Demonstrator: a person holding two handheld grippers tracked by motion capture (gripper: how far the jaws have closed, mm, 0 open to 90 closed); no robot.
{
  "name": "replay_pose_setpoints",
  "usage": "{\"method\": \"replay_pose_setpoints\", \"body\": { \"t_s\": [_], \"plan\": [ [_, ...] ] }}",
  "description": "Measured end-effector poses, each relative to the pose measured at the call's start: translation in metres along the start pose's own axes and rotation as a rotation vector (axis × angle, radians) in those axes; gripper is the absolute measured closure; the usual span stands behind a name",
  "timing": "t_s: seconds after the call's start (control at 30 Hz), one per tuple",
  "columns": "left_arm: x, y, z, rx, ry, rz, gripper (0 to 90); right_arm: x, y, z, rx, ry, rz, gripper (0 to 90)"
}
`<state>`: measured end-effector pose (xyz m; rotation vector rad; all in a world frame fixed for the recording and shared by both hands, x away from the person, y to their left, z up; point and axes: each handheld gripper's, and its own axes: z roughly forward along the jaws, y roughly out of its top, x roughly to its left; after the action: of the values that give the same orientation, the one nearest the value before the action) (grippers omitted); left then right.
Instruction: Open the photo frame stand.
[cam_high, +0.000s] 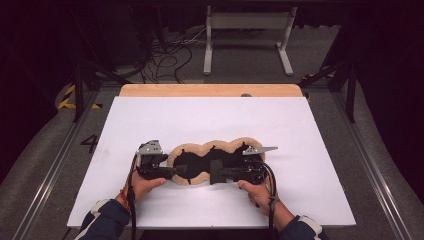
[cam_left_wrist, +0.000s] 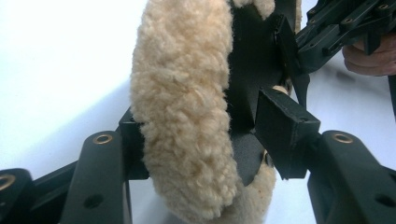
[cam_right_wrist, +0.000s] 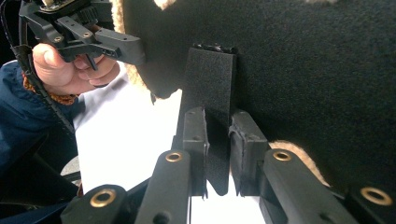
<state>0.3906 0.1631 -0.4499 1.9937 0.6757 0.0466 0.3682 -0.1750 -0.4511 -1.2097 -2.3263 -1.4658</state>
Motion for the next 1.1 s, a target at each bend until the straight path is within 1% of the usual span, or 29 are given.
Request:
{"method": "replay_pose_setpoints", "body": {
  "t_s": [0.03, 0.07, 0.1, 0.13, 0.17, 0.2, 0.23, 0.27, 0.3, 0.33, 0.37, 0.4, 0.43, 0.47, 0.57, 0.63, 0.67, 0.7, 0.73, 0.77, 0.8, 0.83, 0.87, 0.93, 1.0, 1.1],
  "plan": [
    [0.001, 0.000, 0.001, 0.003, 0.005, 0.012, 42.2, 0.000, 0.000, 0.000, 0.000, -0.002, -0.003, 78.0],
    [0.001, 0.000, 0.002, 0.017, 0.010, 0.015, 40.8, 0.001, 0.000, 0.000, 0.000, -0.004, -0.007, 77.9],
    [0.001, 0.000, 0.002, 0.017, 0.010, 0.015, 38.4, 0.001, 0.000, 0.000, 0.000, -0.004, -0.007, 77.9],
    [0.000, -0.001, 0.003, 0.017, 0.009, 0.001, 38.4, 0.002, 0.000, 0.000, 0.001, -0.008, -0.011, 77.8],
    [0.002, -0.001, 0.005, 0.027, 0.012, 0.007, 37.1, 0.002, 0.000, 0.001, -0.001, -0.010, -0.012, 77.7],
    [0.003, -0.002, 0.006, 0.034, 0.009, -0.001, 34.6, 0.002, 0.000, 0.001, -0.003, -0.010, -0.014, 77.6],
    [0.004, -0.002, 0.008, 0.052, -0.005, -0.004, 32.7, 0.002, 0.000, 0.001, -0.003, -0.009, -0.014, 77.4],
    [0.004, -0.004, 0.010, 0.068, -0.016, -0.022, 30.9, 0.002, 0.000, 0.001, -0.002, -0.008, -0.016, 77.4],
    [0.005, -0.005, 0.011, 0.086, -0.022, -0.020, 29.4, 0.002, 0.000, 0.001, -0.002, -0.009, -0.017, 77.4],
    [0.005, -0.006, 0.013, 0.098, -0.025, -0.018, 29.2, 0.002, 0.000, 0.001, -0.002, -0.009, -0.021, 77.3],
    [0.004, -0.007, 0.014, 0.101, -0.040, -0.021, 29.3, 0.002, 0.000, 0.001, -0.002, -0.010, -0.023, 77.3],
    [0.003, -0.007, 0.014, 0.097, -0.052, -0.020, 32.3, 0.003, -0.001, 0.001, -0.002, -0.012, -0.026, 77.3],
    [0.002, -0.006, 0.014, 0.099, -0.052, -0.008, 36.1, 0.002, -0.001, 0.001, -0.005, -0.010, -0.027, 77.2],
    [0.002, -0.006, 0.014, 0.099, -0.052, -0.008, 37.5, 0.002, -0.001, 0.001, -0.005, -0.010, -0.027, 77.2],
    [0.000, -0.005, 0.012, 0.100, -0.046, 0.035, 40.1, 0.003, -0.001, 0.001, -0.004, -0.009, -0.032, 77.3],
    [-0.003, -0.004, 0.010, 0.099, -0.021, 0.053, 41.9, 0.004, -0.001, 0.001, -0.006, -0.015, -0.041, 77.7],
    [-0.004, -0.003, 0.009, 0.096, -0.008, 0.072, 42.8, 0.004, -0.001, 0.001, -0.006, -0.015, -0.045, 78.1],
    [-0.006, -0.002, 0.007, 0.085, 0.026, 0.080, 44.0, 0.005, -0.001, 0.001, -0.006, -0.013, -0.053, 78.2],
    [-0.006, -0.002, 0.007, 0.085, 0.026, 0.080, 45.6, 0.005, -0.001, 0.001, -0.006, -0.013, -0.053, 78.2],
    [-0.007, -0.001, 0.006, 0.077, 0.048, 0.097, 45.6, 0.006, -0.001, 0.001, -0.013, -0.009, -0.066, 78.0],
    [-0.006, -0.001, 0.006, 0.078, 0.055, 0.113, 45.8, 0.007, -0.001, 0.001, -0.020, -0.008, -0.073, 77.1],
    [-0.007, 0.000, 0.006, 0.076, 0.060, 0.112, 45.8, 0.008, 0.000, 0.001, -0.023, -0.012, -0.073, 76.5],
    [-0.008, 0.000, 0.006, 0.072, 0.075, 0.119, 45.7, 0.008, 0.000, 0.001, -0.024, -0.018, -0.074, 76.4],
    [-0.012, 0.002, 0.007, 0.072, 0.116, 0.151, 45.8, 0.008, 0.000, 0.000, -0.034, -0.024, -0.078, 76.1],
    [-0.014, 0.003, 0.008, 0.069, 0.136, 0.162, 46.4, 0.008, 0.001, 0.000, -0.035, -0.036, -0.092, 75.9],
    [-0.015, 0.003, 0.008, 0.064, 0.158, 0.186, 46.4, 0.007, 0.001, -0.001, -0.043, -0.043, -0.090, 76.2]
  ]
}}
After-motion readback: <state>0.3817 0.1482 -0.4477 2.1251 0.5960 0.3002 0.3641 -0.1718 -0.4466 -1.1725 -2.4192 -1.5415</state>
